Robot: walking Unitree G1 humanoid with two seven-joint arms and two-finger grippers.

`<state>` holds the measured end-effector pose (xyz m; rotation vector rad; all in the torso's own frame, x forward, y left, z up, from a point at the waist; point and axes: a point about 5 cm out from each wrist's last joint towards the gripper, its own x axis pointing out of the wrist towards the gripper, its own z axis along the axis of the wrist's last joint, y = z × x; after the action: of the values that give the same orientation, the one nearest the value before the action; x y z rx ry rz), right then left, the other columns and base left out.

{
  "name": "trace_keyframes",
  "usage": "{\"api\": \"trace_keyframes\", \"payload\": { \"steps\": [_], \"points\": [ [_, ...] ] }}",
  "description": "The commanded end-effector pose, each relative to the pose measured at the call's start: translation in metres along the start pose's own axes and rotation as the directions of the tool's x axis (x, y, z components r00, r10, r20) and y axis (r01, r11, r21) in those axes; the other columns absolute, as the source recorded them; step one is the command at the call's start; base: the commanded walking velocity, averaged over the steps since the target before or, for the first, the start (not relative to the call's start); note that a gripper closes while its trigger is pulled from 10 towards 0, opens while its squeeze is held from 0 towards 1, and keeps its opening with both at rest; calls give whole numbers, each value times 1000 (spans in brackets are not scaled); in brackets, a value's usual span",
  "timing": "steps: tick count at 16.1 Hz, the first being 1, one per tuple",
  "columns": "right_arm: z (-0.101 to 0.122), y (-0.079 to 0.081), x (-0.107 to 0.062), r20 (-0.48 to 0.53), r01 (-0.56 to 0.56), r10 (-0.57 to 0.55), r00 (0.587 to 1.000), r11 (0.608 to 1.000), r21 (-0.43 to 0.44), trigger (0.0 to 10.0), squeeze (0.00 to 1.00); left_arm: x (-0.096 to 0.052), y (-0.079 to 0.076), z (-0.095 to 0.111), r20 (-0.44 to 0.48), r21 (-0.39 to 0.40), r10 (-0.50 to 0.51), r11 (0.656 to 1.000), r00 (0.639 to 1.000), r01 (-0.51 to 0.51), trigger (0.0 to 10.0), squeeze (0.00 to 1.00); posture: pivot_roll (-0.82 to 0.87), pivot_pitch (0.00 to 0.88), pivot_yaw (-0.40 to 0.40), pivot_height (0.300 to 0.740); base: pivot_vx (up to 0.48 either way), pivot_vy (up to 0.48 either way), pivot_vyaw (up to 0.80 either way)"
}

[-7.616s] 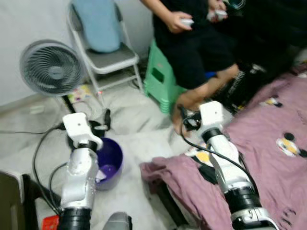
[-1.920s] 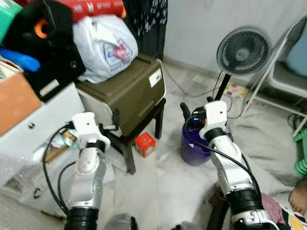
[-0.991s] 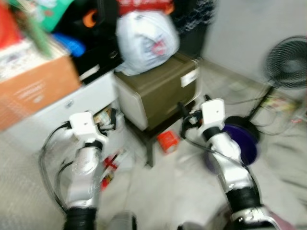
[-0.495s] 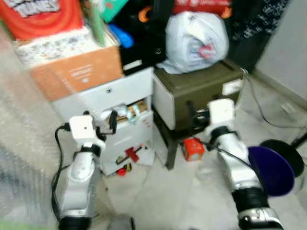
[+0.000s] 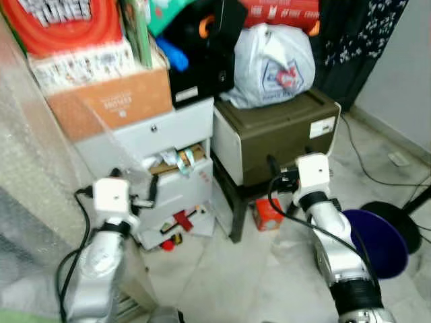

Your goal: Clean up the room

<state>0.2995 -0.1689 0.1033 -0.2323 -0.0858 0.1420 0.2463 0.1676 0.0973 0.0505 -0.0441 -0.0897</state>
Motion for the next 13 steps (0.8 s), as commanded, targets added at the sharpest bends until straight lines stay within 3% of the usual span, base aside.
{"api": "trace_keyframes", "payload": {
  "steps": [1, 7, 9, 10, 13],
  "points": [
    [3, -4, 2, 7, 19, -19, 1000, 1000, 4, 10000, 0, 5, 2, 8, 31, 16, 17, 1000, 999, -18, 10000, 0, -11, 0, -8, 740, 0, 0, 0],
    [8, -4, 4, 28, 31, -31, 999, 999, -9, 10000, 0, 10, 0, 14, 53, -1, 12, 1000, 999, -12, 10000, 0, -11, 0, -7, 740, 0, 0, 0],
    [17, -8, 0, 86, 62, -56, 995, 995, -79, 10000, 0, 10, -11, 32, 139, 85, -65, 995, 988, 53, 10000, 0, -12, 0, -7, 740, 0, 0, 0],
    [20, -3, -3, 112, 29, -17, 994, 994, -106, 10000, 0, 11, -19, 46, 199, 135, -106, 988, 974, 80, 10000, 0, -13, 0, -6, 740, 0, 0, 0],
    [19, 3, 1, 107, 9, 2, 994, 995, -103, 10000, 0, 19, -21, 75, 325, 193, -88, 981, 942, 25, 10000, 0, -11, 0, -6, 740, 0, 0, 0]
  ]
}}
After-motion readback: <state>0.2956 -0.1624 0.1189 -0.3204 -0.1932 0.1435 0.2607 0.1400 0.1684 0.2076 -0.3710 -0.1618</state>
